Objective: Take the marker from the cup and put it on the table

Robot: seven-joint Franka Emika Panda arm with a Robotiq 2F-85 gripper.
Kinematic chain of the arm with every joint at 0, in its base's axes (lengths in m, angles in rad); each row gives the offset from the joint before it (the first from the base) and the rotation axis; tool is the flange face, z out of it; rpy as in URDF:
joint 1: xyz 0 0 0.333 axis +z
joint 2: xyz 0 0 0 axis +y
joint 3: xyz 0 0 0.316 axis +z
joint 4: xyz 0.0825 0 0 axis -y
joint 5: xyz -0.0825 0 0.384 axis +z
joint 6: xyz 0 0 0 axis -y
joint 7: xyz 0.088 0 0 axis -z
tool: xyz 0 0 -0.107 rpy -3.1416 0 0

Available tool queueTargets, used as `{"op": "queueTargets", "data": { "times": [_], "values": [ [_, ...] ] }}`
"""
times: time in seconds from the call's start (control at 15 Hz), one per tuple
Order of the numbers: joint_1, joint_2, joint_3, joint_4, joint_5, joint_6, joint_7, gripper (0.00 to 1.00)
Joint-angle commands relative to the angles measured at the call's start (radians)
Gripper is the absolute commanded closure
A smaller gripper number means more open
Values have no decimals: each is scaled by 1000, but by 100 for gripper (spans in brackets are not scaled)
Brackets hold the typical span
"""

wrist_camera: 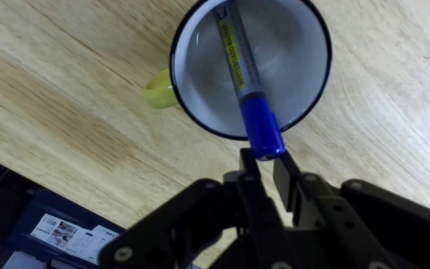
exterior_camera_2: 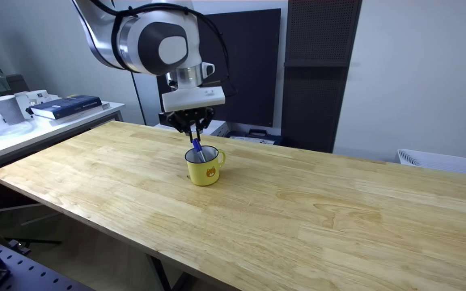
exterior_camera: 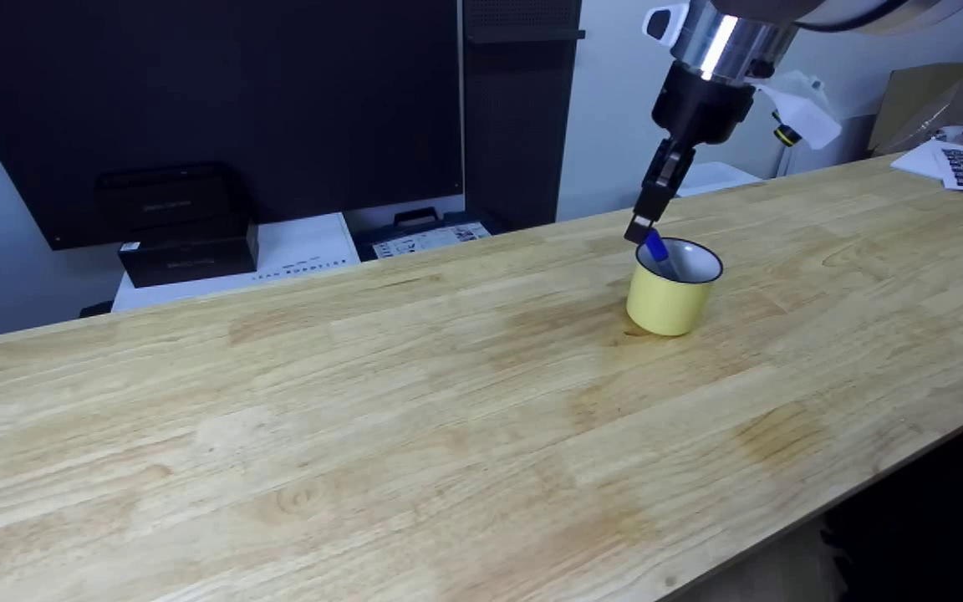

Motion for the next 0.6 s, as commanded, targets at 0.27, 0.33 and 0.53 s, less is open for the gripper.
{"op": "queueTargets", "data": {
  "times": [0.27, 0.33, 0.53],
  "values": [
    [-85, -79, 61, -98, 37, 36, -48, 97],
    [-94, -88, 68, -105, 48, 43, -55, 97],
    [-146, -135, 106, -129, 96, 66, -91, 100]
  ]
}}
